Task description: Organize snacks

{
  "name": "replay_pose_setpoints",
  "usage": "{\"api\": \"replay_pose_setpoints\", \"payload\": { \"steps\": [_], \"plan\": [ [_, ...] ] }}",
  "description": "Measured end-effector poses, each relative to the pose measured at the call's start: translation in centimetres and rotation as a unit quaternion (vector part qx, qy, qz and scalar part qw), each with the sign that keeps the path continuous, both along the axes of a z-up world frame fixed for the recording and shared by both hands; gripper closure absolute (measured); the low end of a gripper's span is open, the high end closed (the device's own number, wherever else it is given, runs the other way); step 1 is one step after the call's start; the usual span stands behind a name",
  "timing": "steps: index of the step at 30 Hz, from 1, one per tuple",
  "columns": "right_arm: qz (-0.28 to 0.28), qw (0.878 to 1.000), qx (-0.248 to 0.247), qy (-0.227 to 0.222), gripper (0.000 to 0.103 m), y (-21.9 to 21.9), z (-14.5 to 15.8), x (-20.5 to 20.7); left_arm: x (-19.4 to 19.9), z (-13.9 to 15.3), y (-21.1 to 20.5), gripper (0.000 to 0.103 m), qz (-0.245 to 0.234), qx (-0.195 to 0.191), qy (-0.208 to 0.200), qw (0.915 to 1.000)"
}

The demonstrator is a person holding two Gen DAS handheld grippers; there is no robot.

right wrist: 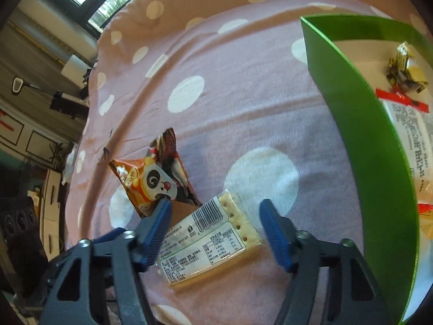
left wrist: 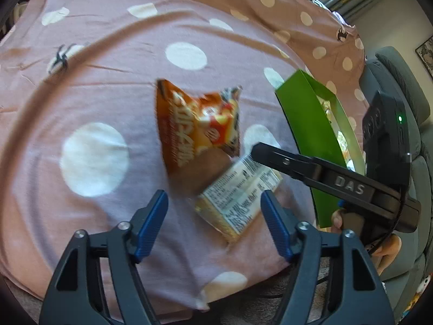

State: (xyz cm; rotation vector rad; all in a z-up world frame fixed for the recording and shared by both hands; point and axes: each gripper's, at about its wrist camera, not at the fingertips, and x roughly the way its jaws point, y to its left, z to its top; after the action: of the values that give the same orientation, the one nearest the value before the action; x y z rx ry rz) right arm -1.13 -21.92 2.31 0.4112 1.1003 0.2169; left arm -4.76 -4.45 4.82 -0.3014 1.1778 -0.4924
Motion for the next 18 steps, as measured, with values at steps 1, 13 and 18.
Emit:
{"api": "replay_pose_setpoints", "payload": {
  "steps": [1, 13, 18],
  "plan": [
    [0.001, 1.000, -0.004, 0.001, 0.044, 0.2, -0.1, -0.1, 0.0, -0.3, -0.4, 0.042, -0.003, -0.002, 0.010, 0.9999],
    [0.005, 1.000, -0.006, 0.010, 0.046, 0.1, -0.7, -0.3, 0.5, -1.1, -3.5, 0.059, 0.006, 0.048, -0.008, 0.9988],
    [-0.002, 1.000, -0.014, -0.007, 0.046, 0.1, 0.6, -1.0, 0.0, 0.7, -4.3, 0.060, 0.005, 0.074, -0.054, 0.9958]
  ]
}}
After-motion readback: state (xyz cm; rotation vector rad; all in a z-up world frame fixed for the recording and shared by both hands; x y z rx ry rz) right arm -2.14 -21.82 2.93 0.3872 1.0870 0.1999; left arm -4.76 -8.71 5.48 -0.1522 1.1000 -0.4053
